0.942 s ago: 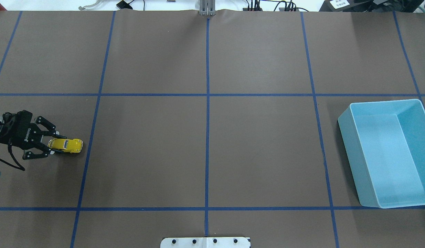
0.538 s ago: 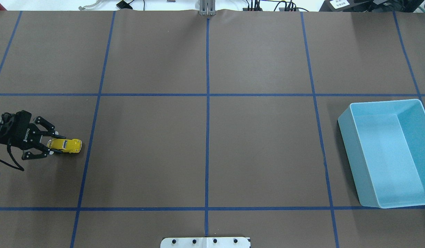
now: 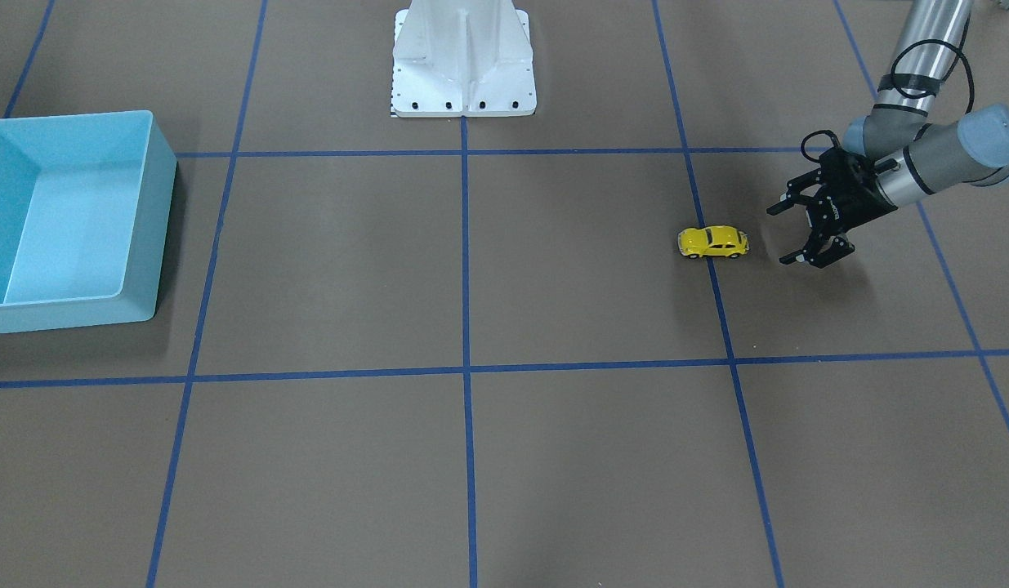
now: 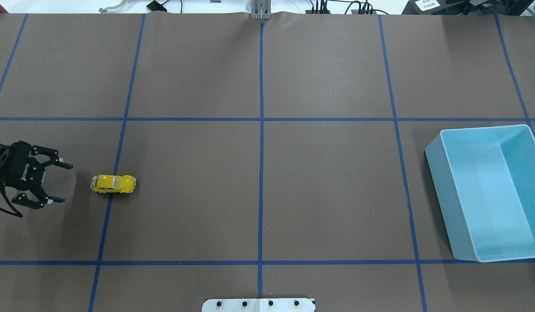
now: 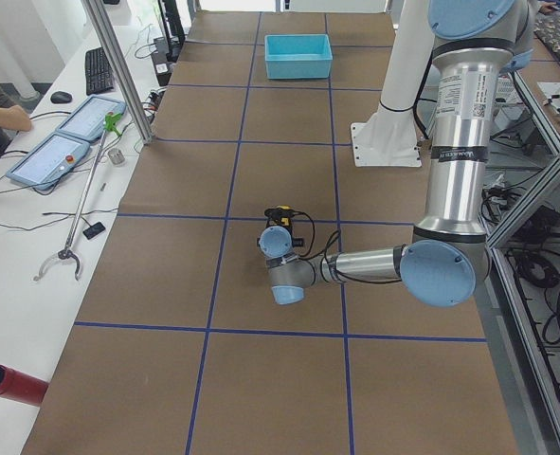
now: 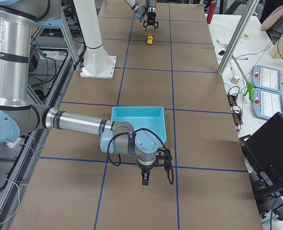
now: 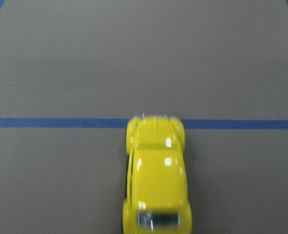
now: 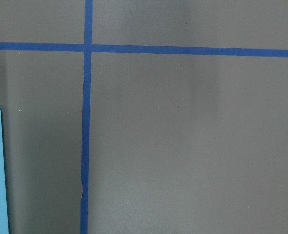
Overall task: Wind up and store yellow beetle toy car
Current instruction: 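Lift the left gripper off the car, letting it roll toward the bin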
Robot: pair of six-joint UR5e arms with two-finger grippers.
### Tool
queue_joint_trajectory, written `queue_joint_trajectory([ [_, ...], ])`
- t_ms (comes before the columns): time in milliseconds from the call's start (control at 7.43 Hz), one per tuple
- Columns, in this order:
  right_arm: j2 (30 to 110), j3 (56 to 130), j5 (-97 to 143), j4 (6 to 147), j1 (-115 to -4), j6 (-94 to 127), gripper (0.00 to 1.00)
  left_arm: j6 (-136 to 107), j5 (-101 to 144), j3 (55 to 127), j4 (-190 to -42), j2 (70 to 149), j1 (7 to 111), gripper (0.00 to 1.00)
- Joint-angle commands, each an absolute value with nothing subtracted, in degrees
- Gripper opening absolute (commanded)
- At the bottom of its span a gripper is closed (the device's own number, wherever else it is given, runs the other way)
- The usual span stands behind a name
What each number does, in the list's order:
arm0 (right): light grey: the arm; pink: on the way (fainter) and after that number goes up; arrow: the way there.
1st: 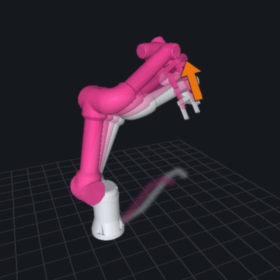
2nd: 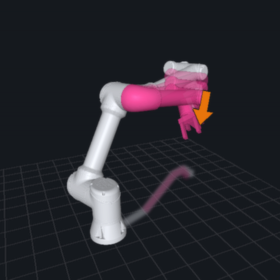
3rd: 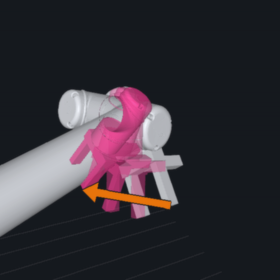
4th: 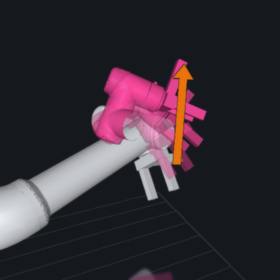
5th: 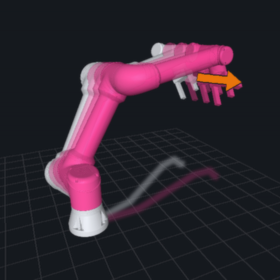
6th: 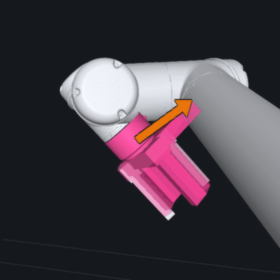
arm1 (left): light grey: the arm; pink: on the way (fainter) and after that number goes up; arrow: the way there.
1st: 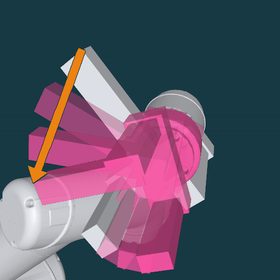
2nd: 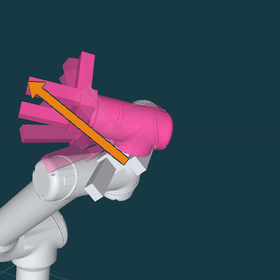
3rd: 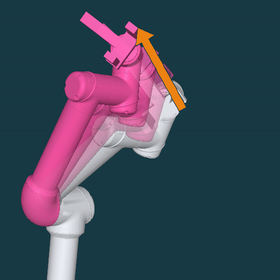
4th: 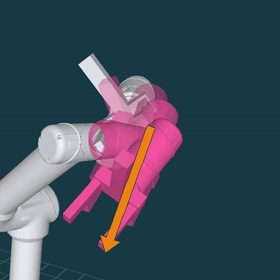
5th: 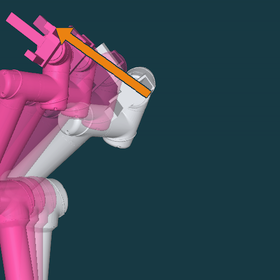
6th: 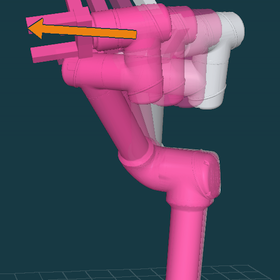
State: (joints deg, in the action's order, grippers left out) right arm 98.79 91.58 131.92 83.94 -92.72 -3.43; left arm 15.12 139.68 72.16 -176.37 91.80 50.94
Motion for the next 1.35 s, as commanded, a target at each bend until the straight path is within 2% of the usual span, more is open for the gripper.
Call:
queue_joint_trajectory([
  [0,98.79,91.58,131.92,83.94,-92.72,-3.43,1.00,15.12,140.01,72.16,-176.40,90.97,51.50,0.99],
  [404,98.79,91.58,131.92,83.94,-92.72,-3.34,1.00,14.68,140.62,74.08,-172.04,91.76,54.49,0.99],
  [673,98.79,91.58,131.92,83.94,-92.72,-3.34,1.00,14.94,140.71,85.28,-150.68,91.06,57.82,0.99],
  [942,98.79,91.58,131.92,83.94,-92.72,-3.34,1.00,14.94,140.63,89.54,-137.27,90.88,62.03,0.99],
  [1211,98.79,91.58,131.92,83.94,-92.72,-3.34,1.00,14.94,139.84,96.12,-116.65,88.52,68.78,0.99],
])
